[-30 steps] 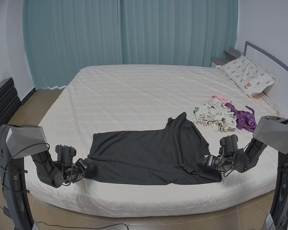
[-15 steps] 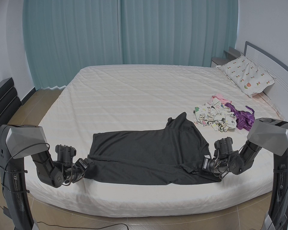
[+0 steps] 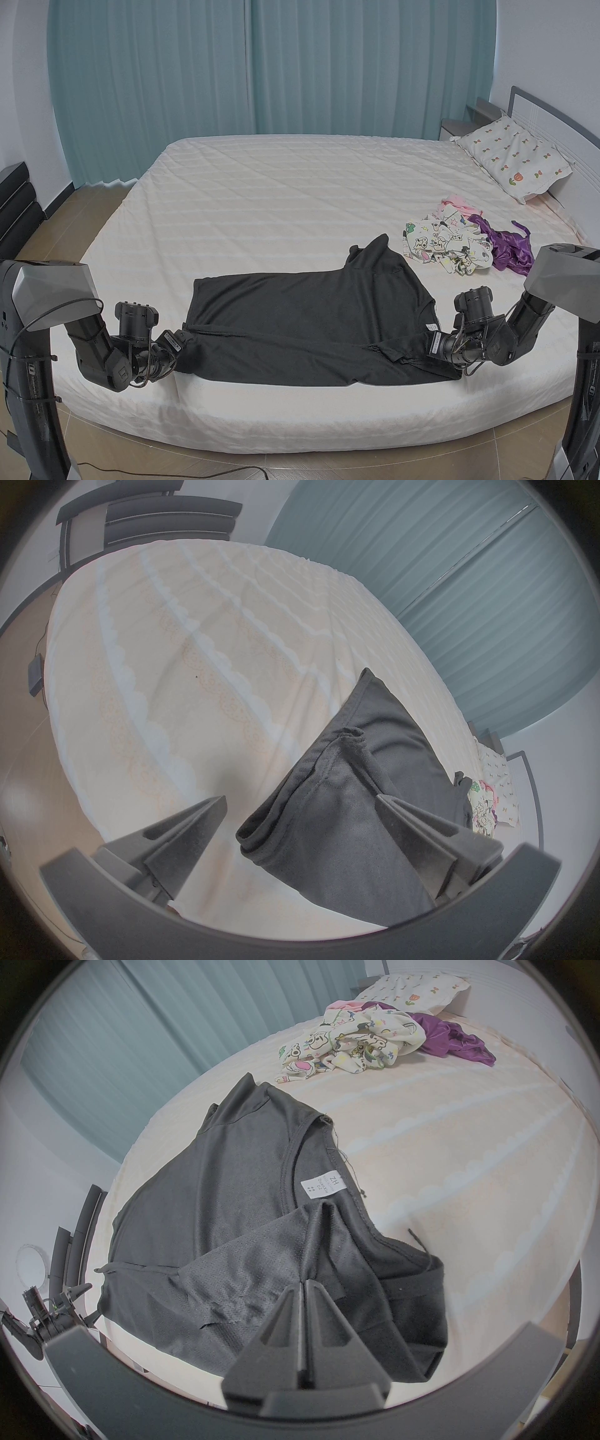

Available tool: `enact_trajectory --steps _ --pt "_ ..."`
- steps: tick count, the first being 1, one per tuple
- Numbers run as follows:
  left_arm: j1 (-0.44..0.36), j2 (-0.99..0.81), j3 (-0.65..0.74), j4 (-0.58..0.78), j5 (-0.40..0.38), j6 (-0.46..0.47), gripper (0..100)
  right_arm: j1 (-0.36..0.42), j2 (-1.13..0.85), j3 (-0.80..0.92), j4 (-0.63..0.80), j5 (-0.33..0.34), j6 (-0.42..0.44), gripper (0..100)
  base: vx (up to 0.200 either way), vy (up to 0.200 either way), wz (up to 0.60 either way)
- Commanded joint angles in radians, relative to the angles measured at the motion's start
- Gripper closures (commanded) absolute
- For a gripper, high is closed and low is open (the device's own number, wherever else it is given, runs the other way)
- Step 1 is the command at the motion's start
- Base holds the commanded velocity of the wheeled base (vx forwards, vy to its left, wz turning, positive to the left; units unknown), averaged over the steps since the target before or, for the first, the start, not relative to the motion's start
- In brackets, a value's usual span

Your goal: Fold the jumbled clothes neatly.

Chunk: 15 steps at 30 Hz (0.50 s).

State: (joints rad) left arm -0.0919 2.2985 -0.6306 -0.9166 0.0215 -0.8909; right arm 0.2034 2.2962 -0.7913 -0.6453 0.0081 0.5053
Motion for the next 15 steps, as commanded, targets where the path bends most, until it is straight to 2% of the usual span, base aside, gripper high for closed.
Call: enact_trajectory --steps 1,11,12,15 --pt "0.000 0.001 0.000 -0.001 0.002 0.000 0 -0.009 -0.030 0.015 0.000 0.001 0.001 100 0.000 0.000 0.00" --pt "0.000 0.001 0.000 -0.001 0.000 0.000 0 -0.009 -0.046 0.035 0.006 0.000 -0.005 100 0.000 0.000 0.00" --pt "0.000 0.001 0.000 -0.001 0.000 0.000 0 -0.009 -0.043 0.035 0.006 0.000 -0.005 0 0.000 0.000 0.00" --pt "0.000 0.001 0.000 0.001 0.002 0.000 0 -0.009 -0.038 0.030 0.004 0.003 -0.005 0 0.000 0.000 0.00"
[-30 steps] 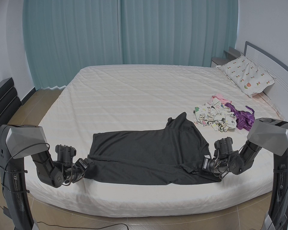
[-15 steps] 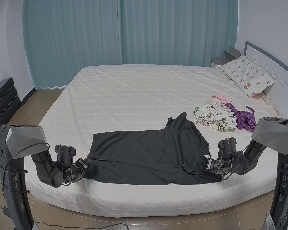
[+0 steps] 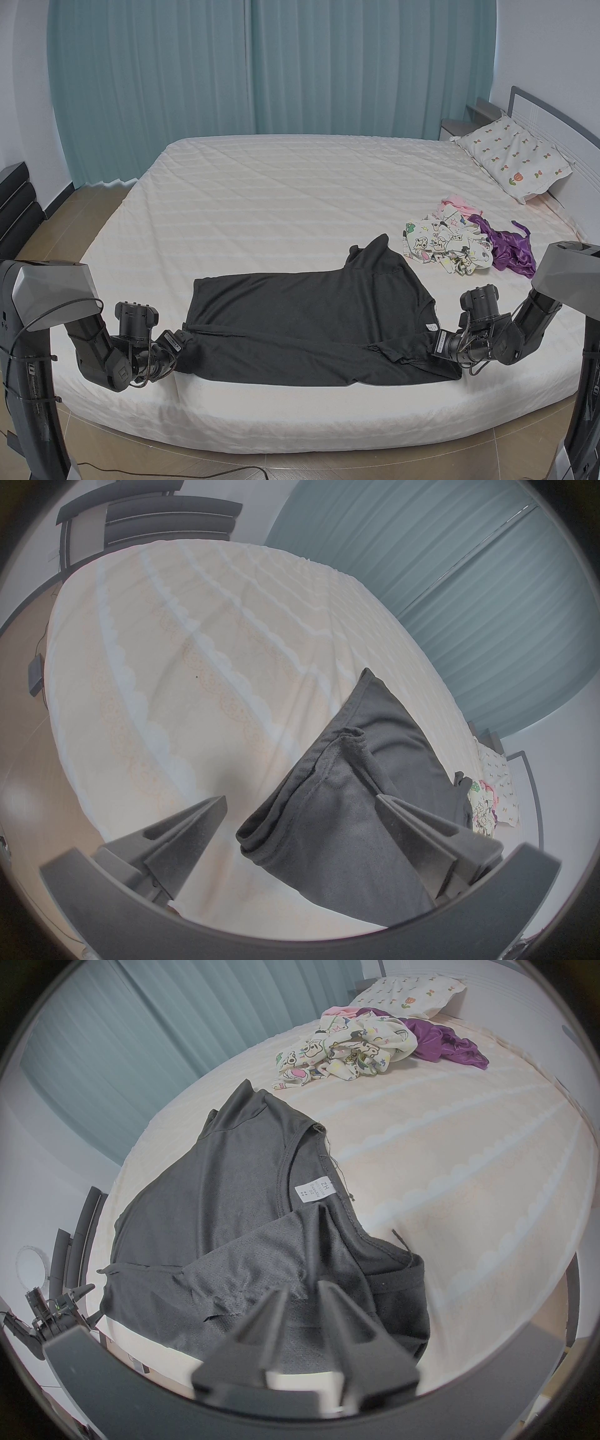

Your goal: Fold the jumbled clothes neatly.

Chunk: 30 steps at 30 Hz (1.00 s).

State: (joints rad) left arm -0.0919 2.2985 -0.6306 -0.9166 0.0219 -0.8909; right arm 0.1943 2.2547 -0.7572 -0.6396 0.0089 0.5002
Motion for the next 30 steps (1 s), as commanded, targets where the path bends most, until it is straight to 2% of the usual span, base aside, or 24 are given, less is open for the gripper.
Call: enact_trajectory --steps 1,18,22,23,24,30 --pt "0.000 0.001 0.000 0.001 0.000 0.000 0 0.001 0.003 -0.005 -0.002 0.002 0.003 0 0.000 0.000 0.00" --pt "0.000 0.001 0.000 -0.001 0.000 0.000 0 0.008 0.034 -0.080 0.001 -0.001 0.024 0 0.000 0.000 0.00" --pt "0.000 0.001 -0.001 -0.001 0.001 0.000 0 0.031 0.077 -0.117 0.035 -0.029 0.024 0 0.000 0.000 0.00" --pt "0.000 0.001 0.000 -0.001 0.000 0.000 0 0.040 0.088 -0.134 0.060 -0.063 0.015 0 0.000 0.000 0.00" --pt "0.001 0.001 -0.001 -0.001 0.000 0.000 0 0.045 0.092 -0.137 0.067 -0.073 0.012 100 0.000 0.000 0.00" --pt "0.004 0.001 -0.003 -0.001 0.000 -0.002 0 0.065 0.089 -0.134 0.072 -0.087 -0.006 100 0.000 0.000 0.00"
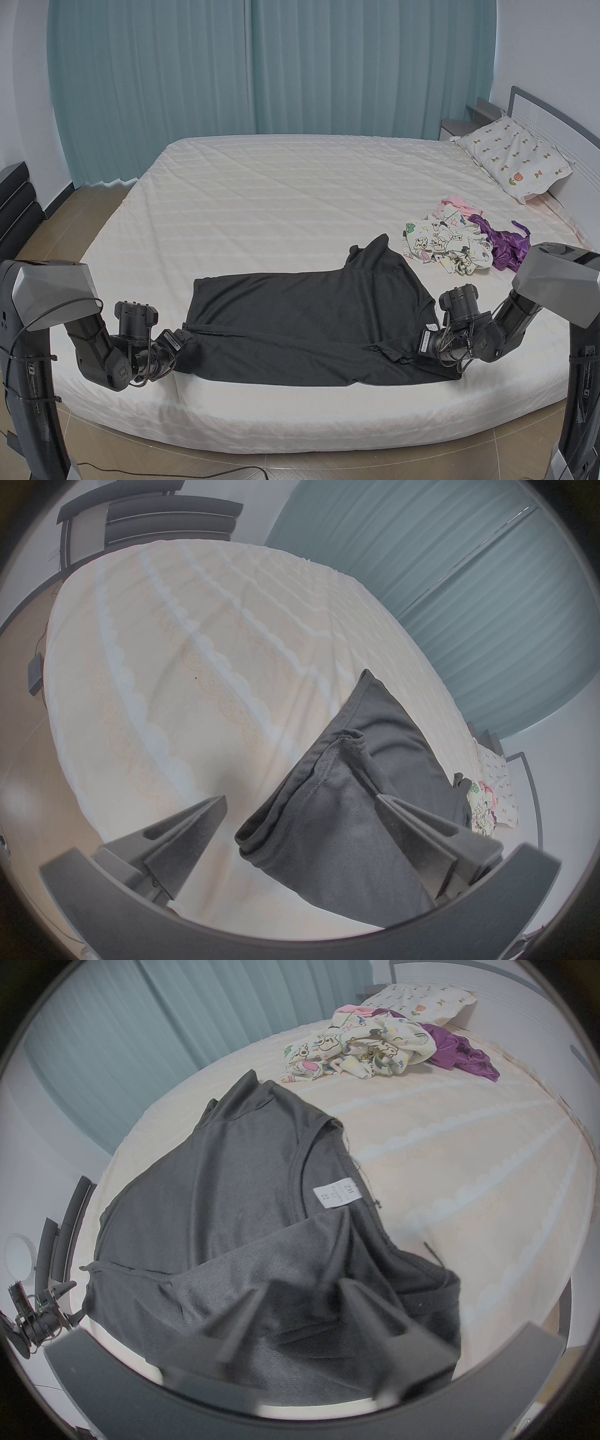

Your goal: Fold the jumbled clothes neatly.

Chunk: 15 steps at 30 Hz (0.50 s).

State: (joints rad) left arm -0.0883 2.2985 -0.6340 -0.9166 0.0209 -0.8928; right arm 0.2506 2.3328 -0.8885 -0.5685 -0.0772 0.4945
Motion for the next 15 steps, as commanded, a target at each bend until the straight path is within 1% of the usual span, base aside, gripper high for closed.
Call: enact_trajectory --steps 1,4,9,12,15 --pt "0.001 0.001 0.002 0.001 0.001 0.000 0 0.007 0.008 0.003 0.001 -0.015 -0.004 100 0.000 0.000 0.00" --pt "0.001 0.001 0.002 -0.001 0.001 0.000 0 0.006 0.005 0.014 0.001 -0.036 -0.004 100 0.000 0.000 0.00" --pt "0.001 0.001 0.004 -0.001 0.001 0.002 0 0.001 -0.039 0.048 0.002 -0.038 -0.002 100 0.000 0.000 0.00" --pt "-0.001 0.001 0.004 -0.001 0.001 0.003 0 0.004 -0.081 0.062 0.006 -0.033 0.012 100 0.000 0.000 0.00" --pt "-0.002 0.001 0.005 -0.001 0.001 0.003 0 -0.001 -0.130 0.063 0.029 -0.010 0.036 100 0.000 0.000 0.00"
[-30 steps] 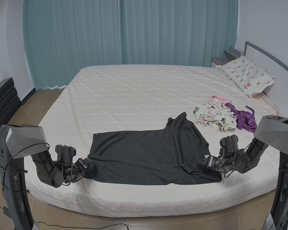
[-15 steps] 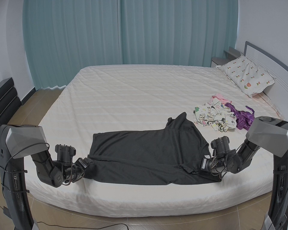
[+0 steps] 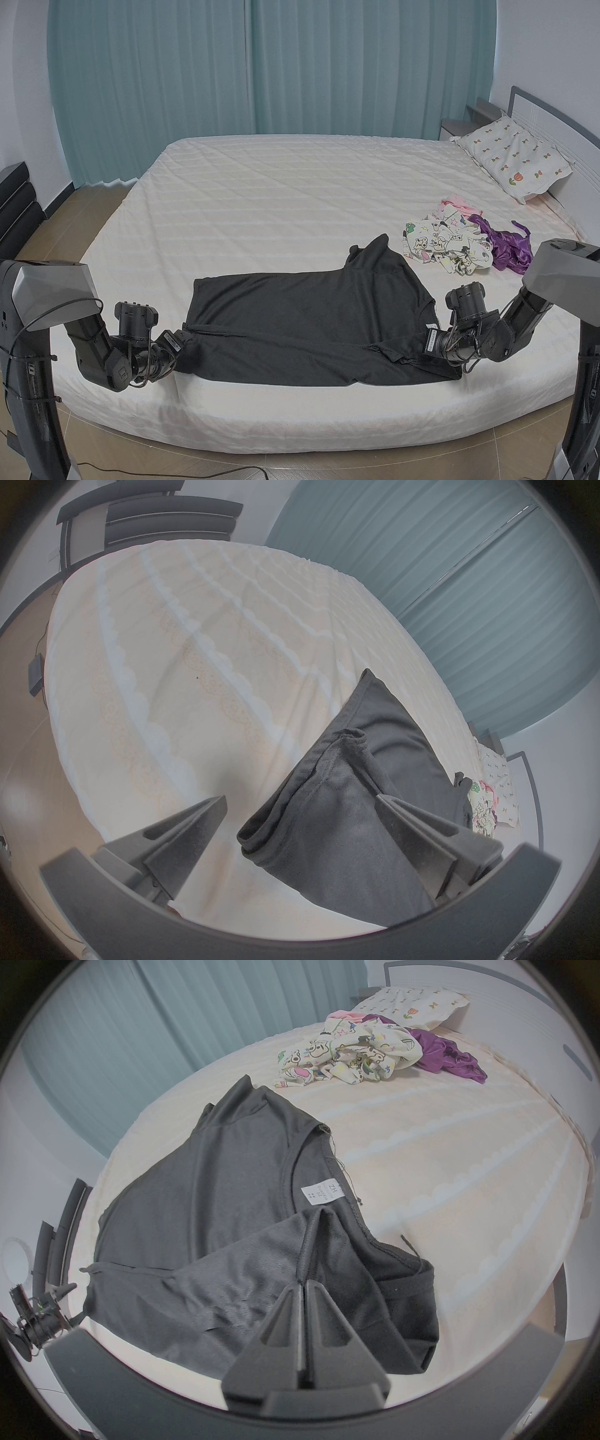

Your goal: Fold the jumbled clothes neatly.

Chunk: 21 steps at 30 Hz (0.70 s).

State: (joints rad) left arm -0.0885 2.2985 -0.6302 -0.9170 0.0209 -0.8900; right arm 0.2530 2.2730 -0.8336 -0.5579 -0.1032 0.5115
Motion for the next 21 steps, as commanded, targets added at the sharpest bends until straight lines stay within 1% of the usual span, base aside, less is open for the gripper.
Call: enact_trajectory --steps 1,3,5,8,12,16,18,19,21 --pt "0.000 0.001 0.000 0.000 0.001 0.000 0 -0.003 -0.086 0.007 0.038 0.030 0.028 100 0.000 0.000 0.00" --pt "-0.002 0.001 0.001 0.000 0.001 0.000 0 -0.003 -0.112 0.005 0.069 0.054 0.047 100 0.000 0.000 0.00" --pt "-0.002 0.002 0.000 0.000 0.001 0.000 0 0.002 -0.159 0.001 0.122 0.108 0.088 100 0.000 0.000 0.00" --pt "-0.002 0.002 0.000 0.000 0.001 0.000 0 0.000 -0.201 -0.016 0.187 0.149 0.117 100 0.000 0.000 0.00" --pt "-0.002 0.002 0.000 0.000 0.001 0.000 0 -0.004 -0.217 -0.044 0.234 0.154 0.128 100 0.000 0.000 0.00" --pt "-0.002 0.001 0.000 0.000 0.001 0.000 0 -0.006 -0.239 -0.081 0.283 0.157 0.174 100 0.000 0.000 0.00" --pt "-0.002 0.002 0.000 0.000 0.001 0.000 0 -0.006 -0.242 -0.091 0.300 0.161 0.182 100 0.000 0.000 0.00" --pt "-0.002 0.002 0.000 0.000 0.001 0.000 0 -0.001 -0.250 -0.104 0.331 0.175 0.199 100 0.000 0.000 0.00" --pt "0.000 0.002 0.000 0.000 0.001 0.000 0 0.000 -0.256 -0.105 0.352 0.180 0.209 100 0.000 0.000 0.00"
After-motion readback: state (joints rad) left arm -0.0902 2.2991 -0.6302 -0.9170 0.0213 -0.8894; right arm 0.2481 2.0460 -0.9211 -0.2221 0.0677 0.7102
